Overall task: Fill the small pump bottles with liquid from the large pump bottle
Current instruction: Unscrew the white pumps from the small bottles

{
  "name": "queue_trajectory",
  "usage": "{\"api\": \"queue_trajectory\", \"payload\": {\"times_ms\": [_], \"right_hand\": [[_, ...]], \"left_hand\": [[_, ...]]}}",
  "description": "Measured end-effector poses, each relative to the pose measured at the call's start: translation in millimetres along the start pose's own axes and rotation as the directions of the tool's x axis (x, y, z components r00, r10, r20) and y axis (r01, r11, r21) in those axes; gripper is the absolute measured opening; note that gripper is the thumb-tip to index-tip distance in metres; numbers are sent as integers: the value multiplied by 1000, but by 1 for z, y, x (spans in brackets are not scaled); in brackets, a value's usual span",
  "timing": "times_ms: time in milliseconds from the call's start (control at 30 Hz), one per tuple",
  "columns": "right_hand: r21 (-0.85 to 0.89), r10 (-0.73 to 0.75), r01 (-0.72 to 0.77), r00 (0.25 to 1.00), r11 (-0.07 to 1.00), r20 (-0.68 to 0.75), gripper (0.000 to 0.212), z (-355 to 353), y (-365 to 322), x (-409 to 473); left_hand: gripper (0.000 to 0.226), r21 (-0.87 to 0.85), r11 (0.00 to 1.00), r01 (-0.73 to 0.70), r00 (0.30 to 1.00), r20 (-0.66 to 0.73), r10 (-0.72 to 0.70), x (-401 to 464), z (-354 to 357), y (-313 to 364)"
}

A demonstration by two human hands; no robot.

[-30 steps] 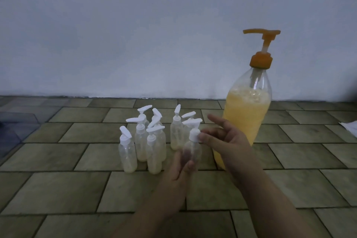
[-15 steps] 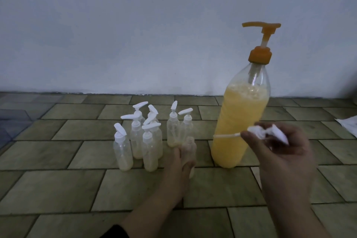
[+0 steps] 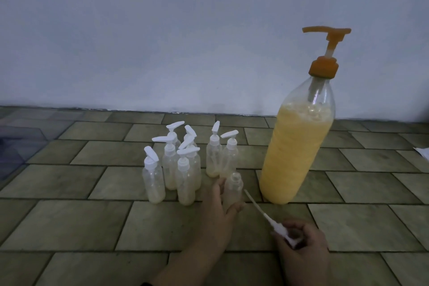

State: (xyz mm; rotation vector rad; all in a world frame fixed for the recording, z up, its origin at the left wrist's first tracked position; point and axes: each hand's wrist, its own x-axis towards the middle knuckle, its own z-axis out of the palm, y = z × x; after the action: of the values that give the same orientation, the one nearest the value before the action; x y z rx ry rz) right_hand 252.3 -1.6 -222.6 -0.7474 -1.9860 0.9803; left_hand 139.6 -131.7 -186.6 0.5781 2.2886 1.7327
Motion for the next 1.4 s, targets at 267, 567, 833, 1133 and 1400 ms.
{"api": "queue_trajectory", "payload": {"times_ms": [267,567,833,1133,1400], "right_hand": [[-152,-72,83,995,985,75,71,2,2,0],[-185,-77,90,994,979,73,53,-2,-8,-2],[-224,-103,96,994,970,-21,64,0,94,-9],[285,-79,-45,909,958,410,48,14,-168,8],[327,-21,-177,853,928,522,16,29,-196,36]], "left_hand": [[56,42,999,-12,996,-89,16,-26,-15,-7],[66,130,990,54,870,-493,18,-13,-47,-18],[47,139,986,90,881,-473,-13,11,-40,-5],[56,130,976,-177,917,-337,211,-32,-65,26],[41,-190,969,-155,983,-128,132,-38,-78,48]]}}
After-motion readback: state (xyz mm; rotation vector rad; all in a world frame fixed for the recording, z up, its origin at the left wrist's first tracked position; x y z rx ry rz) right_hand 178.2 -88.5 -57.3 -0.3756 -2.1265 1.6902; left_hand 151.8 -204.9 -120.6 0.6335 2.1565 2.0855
